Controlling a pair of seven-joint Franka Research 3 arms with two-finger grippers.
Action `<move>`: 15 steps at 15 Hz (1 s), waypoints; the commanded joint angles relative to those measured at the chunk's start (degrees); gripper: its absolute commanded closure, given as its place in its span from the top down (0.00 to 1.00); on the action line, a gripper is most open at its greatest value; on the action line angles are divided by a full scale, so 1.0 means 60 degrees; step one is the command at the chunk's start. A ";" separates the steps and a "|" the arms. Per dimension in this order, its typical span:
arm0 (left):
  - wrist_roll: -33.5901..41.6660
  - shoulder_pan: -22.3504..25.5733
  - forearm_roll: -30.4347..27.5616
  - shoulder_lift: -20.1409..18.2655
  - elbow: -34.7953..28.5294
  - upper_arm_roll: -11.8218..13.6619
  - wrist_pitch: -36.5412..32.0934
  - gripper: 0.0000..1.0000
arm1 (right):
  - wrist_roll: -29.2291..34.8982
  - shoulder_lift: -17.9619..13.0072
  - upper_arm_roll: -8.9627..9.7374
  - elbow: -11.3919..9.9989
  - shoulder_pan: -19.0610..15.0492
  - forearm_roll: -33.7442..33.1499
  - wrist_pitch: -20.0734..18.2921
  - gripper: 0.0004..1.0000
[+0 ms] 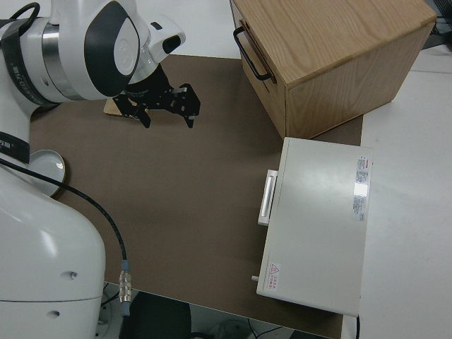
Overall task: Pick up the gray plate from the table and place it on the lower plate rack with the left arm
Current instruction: 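Close the left gripper on the gray plate's rim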
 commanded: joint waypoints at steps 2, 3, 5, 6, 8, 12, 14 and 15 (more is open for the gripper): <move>-0.0207 -0.0126 -0.0119 -0.0078 -0.0183 0.0033 0.0268 0.19 | 0.0113 -0.0034 0.0203 0.0070 -0.0225 -0.0047 -0.0106 0.98; -0.0251 -0.0184 -0.0104 -0.0078 -0.0183 0.0048 0.0268 0.03 | 0.0113 -0.0019 0.0189 0.0070 -0.0225 -0.0047 -0.0106 0.98; -0.0252 -0.0200 -0.0104 -0.0078 -0.0168 0.0048 0.0268 0.00 | 0.0113 -0.0019 0.0203 0.0070 -0.0225 -0.0047 -0.0106 0.98; -0.0252 -0.0200 -0.0104 -0.0078 -0.0168 0.0033 0.0268 0.00 | 0.0113 -0.0019 0.0203 0.0056 -0.0225 -0.0047 -0.0106 0.98; -0.0252 -0.0200 -0.0104 -0.0078 -0.0168 0.0033 0.0253 0.00 | 0.0113 -0.0019 0.0203 0.0056 -0.0225 -0.0061 -0.0106 0.98; -0.0252 -0.0200 -0.0104 -0.0122 -0.0095 0.0048 0.0224 0.00 | 0.0113 -0.0019 0.0203 0.0056 -0.0225 -0.0047 -0.0120 0.98; -0.0252 -0.0185 -0.0104 -0.0195 -0.0008 0.0048 0.0136 0.00 | 0.0113 -0.0019 0.0189 0.0070 -0.0225 -0.0047 -0.0106 0.98; -0.0252 -0.0185 -0.0104 -0.0224 0.0123 0.0048 0.0063 0.00 | 0.0113 -0.0019 0.0203 0.0070 -0.0225 -0.0047 -0.0106 0.98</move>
